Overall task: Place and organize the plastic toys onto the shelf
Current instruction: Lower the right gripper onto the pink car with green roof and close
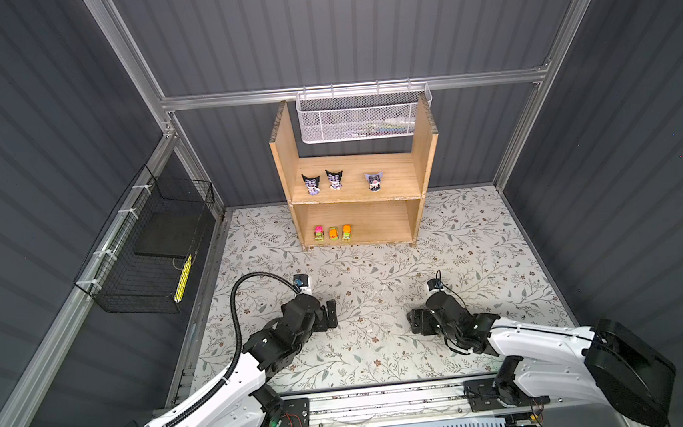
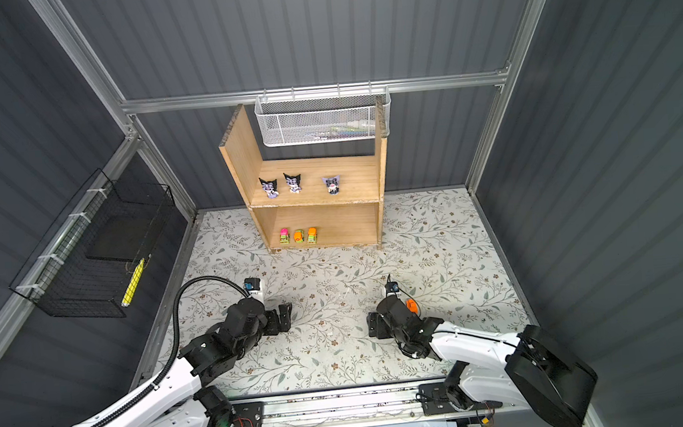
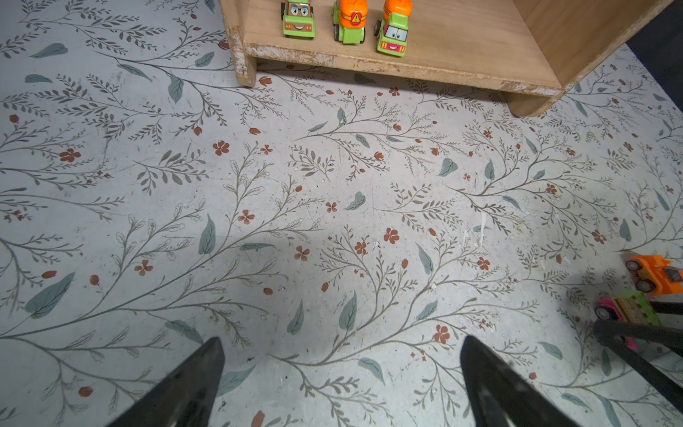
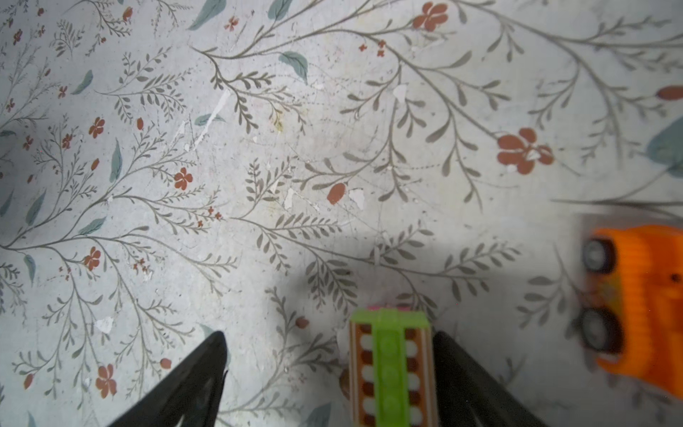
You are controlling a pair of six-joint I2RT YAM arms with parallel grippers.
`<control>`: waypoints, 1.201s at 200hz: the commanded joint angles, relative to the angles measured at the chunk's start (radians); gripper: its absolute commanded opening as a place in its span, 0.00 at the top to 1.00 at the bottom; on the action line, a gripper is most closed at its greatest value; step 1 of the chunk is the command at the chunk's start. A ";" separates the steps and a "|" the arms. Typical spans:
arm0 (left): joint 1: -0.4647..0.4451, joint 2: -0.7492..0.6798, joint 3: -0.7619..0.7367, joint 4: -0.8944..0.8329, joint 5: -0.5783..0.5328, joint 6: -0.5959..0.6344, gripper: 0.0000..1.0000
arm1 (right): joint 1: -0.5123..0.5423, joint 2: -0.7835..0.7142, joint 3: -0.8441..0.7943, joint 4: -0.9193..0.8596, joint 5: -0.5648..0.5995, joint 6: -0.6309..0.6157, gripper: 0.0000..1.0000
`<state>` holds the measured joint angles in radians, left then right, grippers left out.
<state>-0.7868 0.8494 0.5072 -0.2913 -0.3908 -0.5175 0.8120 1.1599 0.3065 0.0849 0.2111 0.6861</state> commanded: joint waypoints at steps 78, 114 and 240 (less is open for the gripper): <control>-0.006 0.080 0.026 0.067 0.032 0.001 0.01 | 0.134 0.153 -0.084 0.175 0.222 0.012 0.46; -0.006 0.095 0.037 0.067 0.031 0.007 0.01 | 0.157 0.173 -0.059 0.166 0.238 0.003 0.66; -0.006 0.001 -0.023 0.002 -0.034 -0.017 0.01 | 0.155 0.237 0.309 -0.071 0.254 -0.132 0.62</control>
<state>-0.7868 0.8722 0.5060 -0.2562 -0.4011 -0.5182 0.9733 1.3334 0.5461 0.1005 0.4568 0.6003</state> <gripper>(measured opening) 0.996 0.336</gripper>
